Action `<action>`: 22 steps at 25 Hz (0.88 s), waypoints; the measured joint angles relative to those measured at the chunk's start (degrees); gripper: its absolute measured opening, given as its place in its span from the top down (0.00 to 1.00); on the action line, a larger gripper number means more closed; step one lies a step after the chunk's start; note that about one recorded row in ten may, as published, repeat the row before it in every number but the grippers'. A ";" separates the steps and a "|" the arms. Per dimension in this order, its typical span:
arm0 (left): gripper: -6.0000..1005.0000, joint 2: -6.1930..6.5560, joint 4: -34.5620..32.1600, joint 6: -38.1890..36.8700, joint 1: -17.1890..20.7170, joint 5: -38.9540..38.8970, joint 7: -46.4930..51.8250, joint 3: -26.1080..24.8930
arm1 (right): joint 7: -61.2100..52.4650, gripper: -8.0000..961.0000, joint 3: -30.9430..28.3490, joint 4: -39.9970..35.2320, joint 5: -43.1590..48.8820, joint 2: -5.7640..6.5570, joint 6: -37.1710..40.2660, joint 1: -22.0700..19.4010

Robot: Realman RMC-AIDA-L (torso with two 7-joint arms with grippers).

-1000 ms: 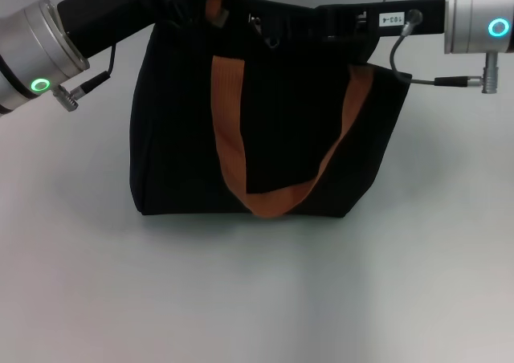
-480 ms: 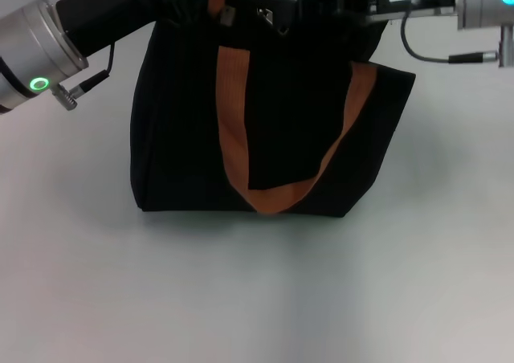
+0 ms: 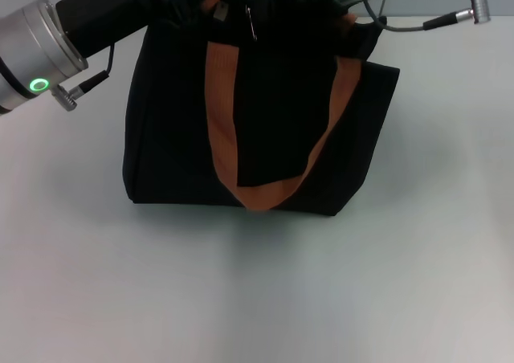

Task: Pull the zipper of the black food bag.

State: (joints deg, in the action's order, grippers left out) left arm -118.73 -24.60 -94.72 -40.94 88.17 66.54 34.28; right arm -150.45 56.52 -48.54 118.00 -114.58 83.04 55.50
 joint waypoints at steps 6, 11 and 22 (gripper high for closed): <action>0.97 -0.01 -0.02 0.09 0.23 -0.29 -0.16 -0.29 | 1.71 0.99 -0.69 -2.06 -1.64 -0.02 1.96 -1.81; 0.97 0.16 -0.02 0.75 1.07 -1.11 0.50 -0.80 | 14.53 0.97 -3.94 -3.12 -15.38 0.03 6.65 -10.87; 0.96 -0.02 0.03 1.99 3.05 -1.29 1.93 -0.75 | 31.15 0.86 -7.23 2.30 -20.16 -0.09 9.76 -14.86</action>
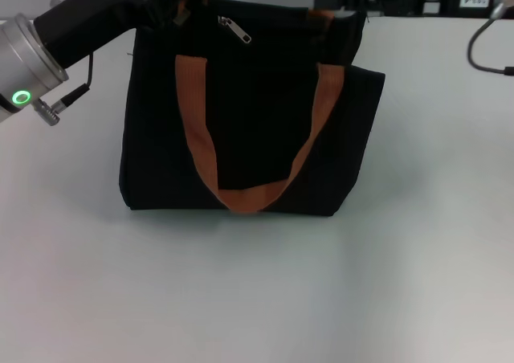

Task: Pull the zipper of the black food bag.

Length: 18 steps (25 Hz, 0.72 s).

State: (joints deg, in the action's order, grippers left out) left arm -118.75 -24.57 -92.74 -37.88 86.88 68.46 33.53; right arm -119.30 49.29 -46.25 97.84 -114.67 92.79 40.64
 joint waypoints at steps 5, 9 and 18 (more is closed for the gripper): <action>0.96 0.00 0.85 -2.43 -0.16 -0.61 -0.04 0.09 | 3.65 0.71 0.11 -0.09 2.55 -1.54 -1.88 1.23; 0.96 -0.01 0.95 -3.09 -0.75 -0.66 -0.05 0.12 | 7.83 0.62 1.70 -0.28 3.24 -2.97 -4.46 1.62; 0.96 0.00 1.37 -4.21 -1.92 -0.66 -0.05 0.32 | 10.31 0.63 7.06 -0.43 3.13 -4.20 -10.64 2.07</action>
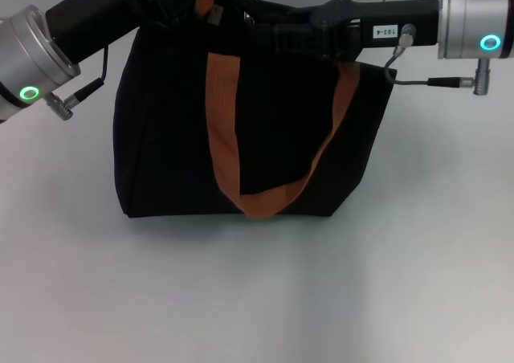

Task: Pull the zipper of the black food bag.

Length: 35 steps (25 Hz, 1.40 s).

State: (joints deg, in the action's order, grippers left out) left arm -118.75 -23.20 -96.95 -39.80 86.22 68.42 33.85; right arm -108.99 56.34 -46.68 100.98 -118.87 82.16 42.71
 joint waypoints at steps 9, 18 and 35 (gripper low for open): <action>0.96 0.01 0.00 -0.17 -0.10 0.00 -0.10 -0.01 | 0.09 0.77 0.67 -0.71 -0.23 -0.04 0.61 -0.70; 0.95 -0.03 0.01 -0.18 -0.11 -0.06 -0.09 -0.02 | -3.57 0.95 -1.39 -0.63 -1.54 0.36 4.03 -0.79; 0.95 -0.08 0.86 -0.71 -0.10 -0.08 -0.41 0.43 | -19.79 0.99 -2.58 3.51 2.43 3.36 2.18 4.62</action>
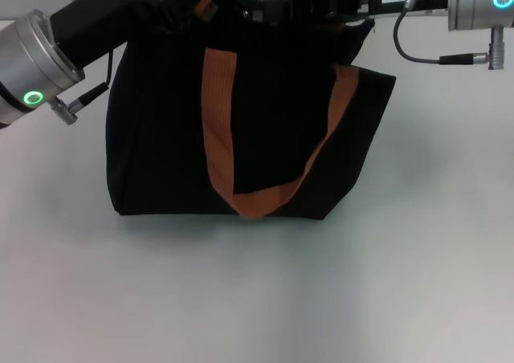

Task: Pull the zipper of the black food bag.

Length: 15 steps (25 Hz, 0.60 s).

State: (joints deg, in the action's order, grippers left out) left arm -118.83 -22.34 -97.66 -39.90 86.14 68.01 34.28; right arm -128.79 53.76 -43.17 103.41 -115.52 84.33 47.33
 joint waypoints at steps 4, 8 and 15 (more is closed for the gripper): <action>0.95 0.05 0.02 -0.18 0.00 0.00 -0.08 -0.01 | -4.89 0.99 -0.09 -1.16 4.32 0.17 -0.02 0.94; 0.95 0.08 0.02 -0.26 0.00 0.01 -0.07 -0.12 | -9.90 0.99 -0.09 -4.11 8.08 0.28 -0.04 1.12; 0.95 0.09 0.02 -0.43 0.04 0.03 -0.19 -0.32 | -16.94 0.99 -0.18 -9.58 13.93 0.35 -0.13 0.44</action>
State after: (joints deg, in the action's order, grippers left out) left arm -118.74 -22.32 -98.09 -39.85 86.17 67.82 33.96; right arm -145.72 53.58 -52.74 117.34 -115.16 84.21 47.76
